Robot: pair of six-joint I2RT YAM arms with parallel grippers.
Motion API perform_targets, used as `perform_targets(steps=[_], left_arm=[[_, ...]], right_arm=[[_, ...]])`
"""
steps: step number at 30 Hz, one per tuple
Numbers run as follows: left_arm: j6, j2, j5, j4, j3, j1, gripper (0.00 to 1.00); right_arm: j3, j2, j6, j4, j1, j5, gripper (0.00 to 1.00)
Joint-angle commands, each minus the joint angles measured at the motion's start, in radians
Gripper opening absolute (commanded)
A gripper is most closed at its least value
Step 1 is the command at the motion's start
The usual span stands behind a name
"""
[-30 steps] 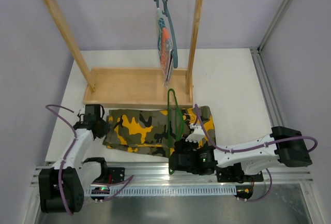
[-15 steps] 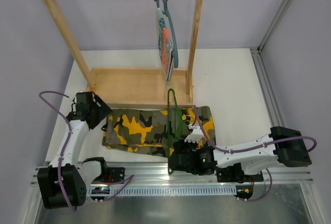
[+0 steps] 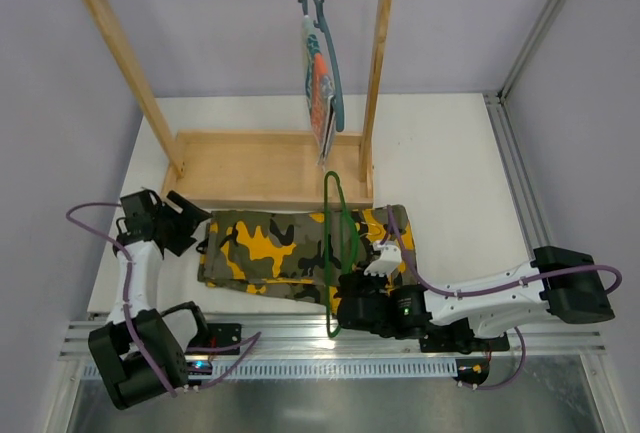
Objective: Place the trousers on the hanger
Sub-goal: Place trousers on hanger
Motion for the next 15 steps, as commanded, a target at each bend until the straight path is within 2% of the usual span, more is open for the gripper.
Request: perform_targets(steps=[1,3,5,8,11,15], left_arm=[[-0.028,-0.044,-0.130,-0.043,0.020,-0.027,0.80],[-0.057,-0.032,-0.193,-0.044,-0.013,-0.063,0.78],[-0.104,-0.035,-0.183,0.036,-0.106,-0.079,0.78],[-0.120,-0.065,-0.201,0.062,-0.170,-0.081,0.78],[-0.143,-0.113,-0.230,0.038,-0.185,-0.081,0.78],[-0.166,-0.070,-0.267,0.018,-0.177,-0.110,0.79]], right_arm=[[-0.035,-0.041,-0.011,0.044,0.001,0.053,0.04],[-0.045,-0.063,-0.011,0.056,-0.002,0.067,0.04],[-0.054,-0.083,-0.032,0.081,-0.007,0.069,0.04],[-0.040,-0.087,-0.069,0.076,-0.011,0.067,0.04],[-0.022,-0.075,-0.081,0.067,-0.013,0.061,0.03],[-0.025,-0.060,-0.074,0.082,-0.011,0.049,0.04]])
